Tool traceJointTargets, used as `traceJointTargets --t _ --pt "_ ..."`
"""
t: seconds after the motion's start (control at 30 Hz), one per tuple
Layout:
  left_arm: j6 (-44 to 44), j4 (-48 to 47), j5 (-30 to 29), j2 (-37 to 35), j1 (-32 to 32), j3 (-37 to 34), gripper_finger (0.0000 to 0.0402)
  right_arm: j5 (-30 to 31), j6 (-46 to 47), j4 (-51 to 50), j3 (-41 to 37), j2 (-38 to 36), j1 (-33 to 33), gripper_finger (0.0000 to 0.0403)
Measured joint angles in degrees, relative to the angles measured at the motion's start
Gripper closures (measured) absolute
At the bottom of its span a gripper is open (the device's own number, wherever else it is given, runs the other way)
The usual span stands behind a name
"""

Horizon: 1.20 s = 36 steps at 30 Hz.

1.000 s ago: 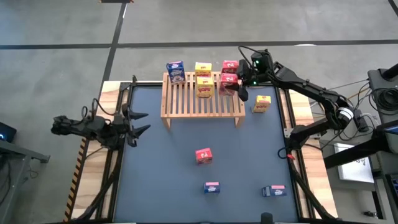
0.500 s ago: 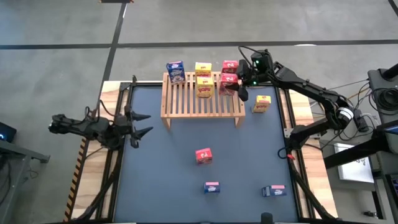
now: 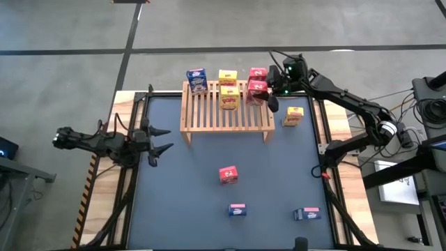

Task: Stack cereal on shelf
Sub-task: Put the top red cereal box on the shelf aligned with the other red cereal box

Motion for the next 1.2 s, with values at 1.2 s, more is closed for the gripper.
traceJointTargets --t 1.2 --pt "0.00 0.02 0.02 3.49 0.00 0.00 0.0171 -2.52 0.80 -2.64 0.00 0.96 -0.06 0.0218"
